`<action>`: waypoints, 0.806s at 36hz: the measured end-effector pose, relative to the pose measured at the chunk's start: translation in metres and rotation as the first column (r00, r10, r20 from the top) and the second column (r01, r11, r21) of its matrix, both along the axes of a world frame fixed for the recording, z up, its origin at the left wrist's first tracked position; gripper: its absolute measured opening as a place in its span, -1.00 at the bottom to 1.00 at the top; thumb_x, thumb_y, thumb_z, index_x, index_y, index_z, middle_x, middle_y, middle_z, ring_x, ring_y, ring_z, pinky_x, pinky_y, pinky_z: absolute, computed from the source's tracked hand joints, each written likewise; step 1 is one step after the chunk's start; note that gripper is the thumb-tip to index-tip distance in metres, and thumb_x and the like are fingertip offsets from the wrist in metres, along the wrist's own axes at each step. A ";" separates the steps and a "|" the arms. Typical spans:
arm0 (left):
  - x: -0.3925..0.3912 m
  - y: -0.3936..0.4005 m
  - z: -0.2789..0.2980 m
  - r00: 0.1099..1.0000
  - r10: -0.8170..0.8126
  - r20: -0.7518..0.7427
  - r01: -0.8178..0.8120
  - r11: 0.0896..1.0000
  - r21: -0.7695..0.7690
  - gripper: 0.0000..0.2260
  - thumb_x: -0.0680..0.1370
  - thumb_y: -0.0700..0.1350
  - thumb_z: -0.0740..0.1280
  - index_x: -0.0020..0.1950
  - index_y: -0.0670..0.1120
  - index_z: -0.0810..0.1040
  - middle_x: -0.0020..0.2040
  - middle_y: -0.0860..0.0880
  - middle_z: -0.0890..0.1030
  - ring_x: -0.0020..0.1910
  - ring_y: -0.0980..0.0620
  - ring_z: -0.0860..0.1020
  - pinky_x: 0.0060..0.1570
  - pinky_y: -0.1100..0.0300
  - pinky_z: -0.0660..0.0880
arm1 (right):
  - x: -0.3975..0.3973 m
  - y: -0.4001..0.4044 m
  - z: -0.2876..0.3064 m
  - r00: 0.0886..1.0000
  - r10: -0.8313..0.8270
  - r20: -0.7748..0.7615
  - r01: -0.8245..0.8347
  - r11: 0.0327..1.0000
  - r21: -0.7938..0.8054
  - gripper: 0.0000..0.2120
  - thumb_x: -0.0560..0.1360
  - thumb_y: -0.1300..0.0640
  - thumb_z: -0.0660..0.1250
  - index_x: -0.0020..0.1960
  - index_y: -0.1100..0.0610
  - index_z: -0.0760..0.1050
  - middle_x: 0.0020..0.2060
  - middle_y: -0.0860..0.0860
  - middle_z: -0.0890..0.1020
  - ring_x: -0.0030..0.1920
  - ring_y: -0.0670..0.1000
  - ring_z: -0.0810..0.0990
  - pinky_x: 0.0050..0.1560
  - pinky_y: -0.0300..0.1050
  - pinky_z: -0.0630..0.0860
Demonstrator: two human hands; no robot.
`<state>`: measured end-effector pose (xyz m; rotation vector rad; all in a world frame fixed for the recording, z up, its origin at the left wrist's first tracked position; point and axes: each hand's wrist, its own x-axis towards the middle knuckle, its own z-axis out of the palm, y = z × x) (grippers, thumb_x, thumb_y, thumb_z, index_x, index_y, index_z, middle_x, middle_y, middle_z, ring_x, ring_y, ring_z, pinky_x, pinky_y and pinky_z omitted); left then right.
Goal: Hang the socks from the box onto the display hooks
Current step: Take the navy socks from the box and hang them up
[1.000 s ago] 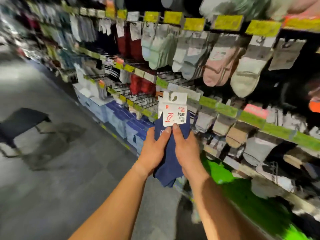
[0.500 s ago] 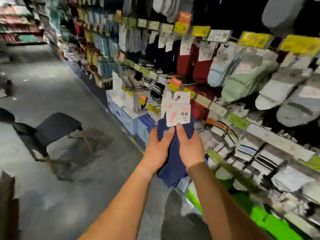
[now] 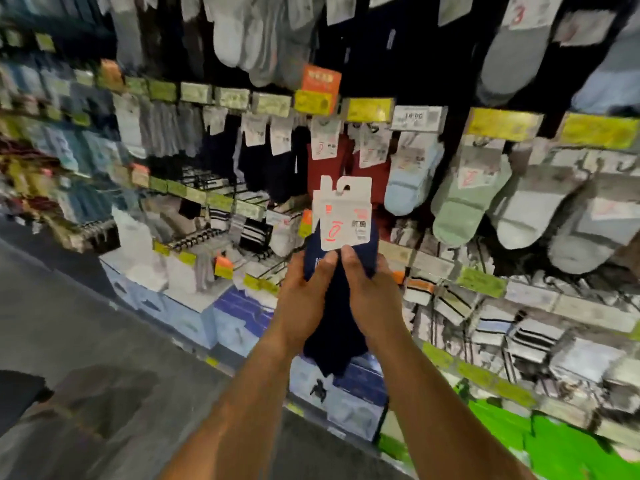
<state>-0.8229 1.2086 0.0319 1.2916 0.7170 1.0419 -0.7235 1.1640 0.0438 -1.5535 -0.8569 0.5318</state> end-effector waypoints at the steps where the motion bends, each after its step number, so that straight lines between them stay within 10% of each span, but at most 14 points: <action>1: 0.002 0.010 0.004 0.999 -0.024 0.032 0.023 1.000 0.007 -0.76 0.65 -0.03 0.31 0.31 -0.02 0.52 0.16 0.02 0.69 0.15 0.02 0.66 0.09 0.10 0.61 | 0.003 0.010 0.004 1.000 -0.011 -0.008 0.012 1.000 0.020 -0.69 0.53 -0.21 0.31 0.18 -0.07 0.47 -0.08 -0.18 0.62 -0.06 -0.07 0.62 -0.03 -0.06 0.55; 17: 0.027 0.147 0.076 0.957 -0.234 0.172 0.205 0.963 0.174 -0.65 0.54 0.05 0.37 0.33 0.11 0.50 0.18 0.05 0.68 0.17 0.01 0.65 0.16 0.02 0.56 | 0.005 0.108 0.079 0.953 -0.289 0.092 0.253 0.926 0.280 -0.78 0.46 -0.01 0.49 -0.15 -0.01 0.45 -0.26 -0.07 0.61 -0.26 -0.18 0.59 -0.29 -0.34 0.44; 22: 0.023 0.193 0.096 0.899 -0.337 0.279 0.336 0.940 0.054 -0.35 0.45 0.31 0.38 0.43 -0.02 0.47 0.21 -0.06 0.67 0.21 -0.08 0.64 0.24 -0.11 0.54 | -0.003 0.139 0.098 0.971 -0.232 -0.054 0.237 0.914 0.328 -0.88 0.51 0.07 0.45 0.02 -0.01 0.57 -0.10 -0.10 0.72 -0.06 -0.05 0.70 0.04 0.10 0.63; 29: 0.015 0.258 0.113 0.914 -0.373 0.161 0.366 0.928 0.074 -0.45 0.56 0.27 0.31 0.49 0.08 0.39 0.25 0.04 0.64 0.15 0.07 0.65 0.06 0.10 0.62 | -0.022 0.181 0.118 0.956 -0.216 -0.197 0.281 0.865 0.416 -0.82 0.56 0.17 0.39 0.16 0.06 0.55 0.01 -0.03 0.72 0.03 0.02 0.70 0.09 0.09 0.63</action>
